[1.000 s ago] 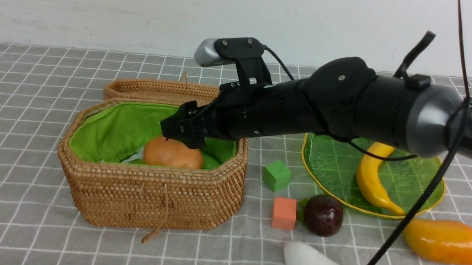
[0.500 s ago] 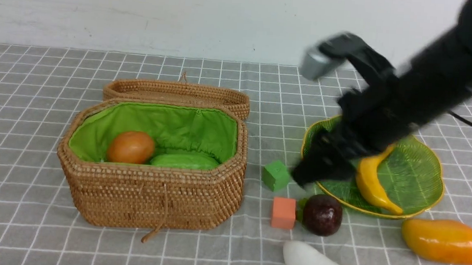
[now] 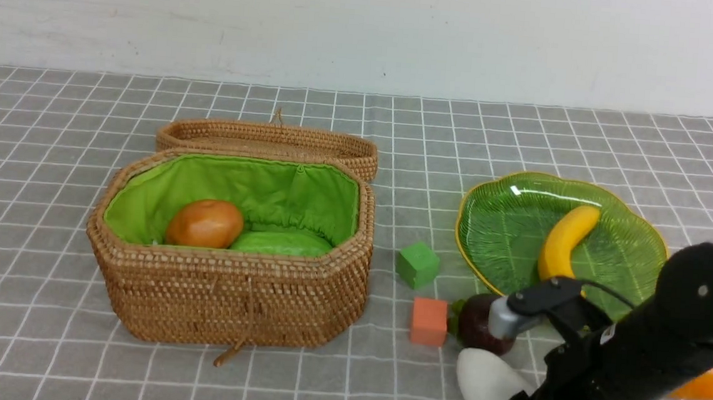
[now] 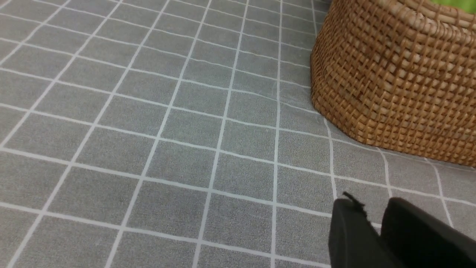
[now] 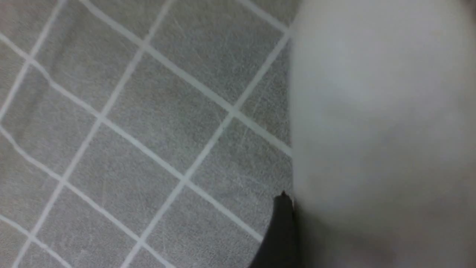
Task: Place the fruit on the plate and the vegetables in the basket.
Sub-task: Take a daikon with your right arm and place it on the basket on the left.
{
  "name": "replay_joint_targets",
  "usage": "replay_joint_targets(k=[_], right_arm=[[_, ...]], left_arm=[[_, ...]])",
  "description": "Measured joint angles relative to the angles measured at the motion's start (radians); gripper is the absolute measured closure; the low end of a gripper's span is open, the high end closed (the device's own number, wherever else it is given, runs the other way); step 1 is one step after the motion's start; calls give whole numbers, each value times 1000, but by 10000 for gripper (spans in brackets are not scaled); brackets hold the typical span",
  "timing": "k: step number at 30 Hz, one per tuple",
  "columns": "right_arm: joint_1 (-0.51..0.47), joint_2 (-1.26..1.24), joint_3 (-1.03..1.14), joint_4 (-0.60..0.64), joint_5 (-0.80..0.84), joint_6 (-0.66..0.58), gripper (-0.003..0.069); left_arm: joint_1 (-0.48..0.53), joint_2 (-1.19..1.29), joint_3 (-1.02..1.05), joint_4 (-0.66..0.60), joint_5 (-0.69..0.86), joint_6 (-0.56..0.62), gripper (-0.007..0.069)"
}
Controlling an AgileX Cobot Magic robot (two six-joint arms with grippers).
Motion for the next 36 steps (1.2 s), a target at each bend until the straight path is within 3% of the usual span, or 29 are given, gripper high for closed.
replay_joint_targets(k=[11, 15, 21, 27, 36], right_arm=[[12, -7, -167, 88, 294, -41, 137], [81, -58, -293, 214, 367, -127, 137], [192, -31, -599, 311, 292, -212, 137], [203, 170, -947, 325, 158, -142, 137], [203, 426, -1094, 312, 115, -52, 137]], left_arm=[[0, 0, 0, 0, 0, 0, 482], [0, 0, 0, 0, 0, 0, 480], [0, 0, 0, 0, 0, 0, 475], [0, 0, 0, 0, 0, 0, 467], [0, 0, 0, 0, 0, 0, 460]])
